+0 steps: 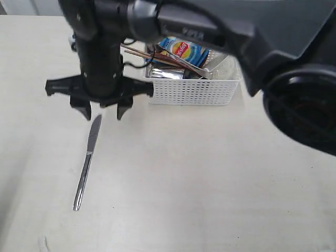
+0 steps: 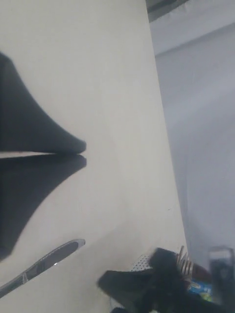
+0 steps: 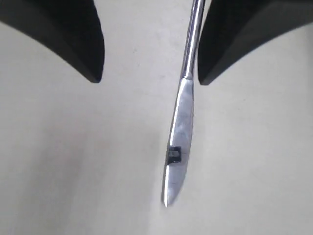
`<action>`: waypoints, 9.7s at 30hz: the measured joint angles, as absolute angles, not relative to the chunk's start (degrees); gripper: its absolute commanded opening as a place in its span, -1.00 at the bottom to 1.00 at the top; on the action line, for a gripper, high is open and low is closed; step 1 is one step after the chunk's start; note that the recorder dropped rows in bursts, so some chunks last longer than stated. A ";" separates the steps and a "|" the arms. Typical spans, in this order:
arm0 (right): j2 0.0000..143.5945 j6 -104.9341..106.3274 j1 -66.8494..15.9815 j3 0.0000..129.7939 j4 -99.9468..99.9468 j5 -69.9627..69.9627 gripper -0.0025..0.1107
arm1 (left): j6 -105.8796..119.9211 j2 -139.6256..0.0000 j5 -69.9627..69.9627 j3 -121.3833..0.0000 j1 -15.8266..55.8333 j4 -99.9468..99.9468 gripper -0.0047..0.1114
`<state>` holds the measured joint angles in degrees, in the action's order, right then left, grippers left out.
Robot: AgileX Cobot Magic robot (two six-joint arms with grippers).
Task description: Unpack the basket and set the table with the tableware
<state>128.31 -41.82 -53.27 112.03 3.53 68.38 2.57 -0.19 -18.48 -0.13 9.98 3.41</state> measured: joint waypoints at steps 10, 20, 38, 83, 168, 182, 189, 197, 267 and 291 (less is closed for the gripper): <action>120.72 -28.48 -47.58 115.81 -13.15 69.55 0.00 | 2.57 -0.19 -18.48 -0.13 9.98 3.41 -0.92; 120.30 -19.87 -47.58 109.77 -26.39 69.78 0.00 | 2.57 -0.19 -18.48 -0.13 9.98 3.41 -0.92; 124.20 -19.43 -46.72 101.21 -33.30 70.00 -0.30 | 2.57 -0.19 -18.48 -0.13 9.98 3.41 -0.92; 108.76 -32.22 -53.69 93.34 -3.26 69.79 -0.96 | 2.57 -0.19 -18.48 -0.13 9.98 3.41 -0.92; 125.52 -36.70 -60.05 87.78 -6.97 44.62 -0.40 | 2.57 -0.19 -18.48 -0.13 9.98 3.41 -0.92; 125.41 -37.07 -59.76 88.70 -11.99 51.40 -0.96 | 2.57 -0.19 -18.48 -0.13 9.98 3.41 -0.92; 124.73 -39.06 -62.05 91.63 -32.29 68.48 -0.96 | 2.57 -0.19 -18.48 -0.13 9.98 3.41 -0.92; 125.40 -37.80 -71.13 88.06 -50.89 69.48 -0.96 | 2.57 -0.19 -18.48 -0.13 9.98 3.41 -0.92; 124.26 -9.61 -52.40 85.99 -2.40 51.43 -0.96 | 2.57 -0.19 -18.48 -0.13 9.98 3.41 -0.92; 125.77 -37.90 -55.22 88.60 13.94 45.03 -0.96 | 2.57 -0.19 -18.48 -0.13 9.98 3.41 -0.92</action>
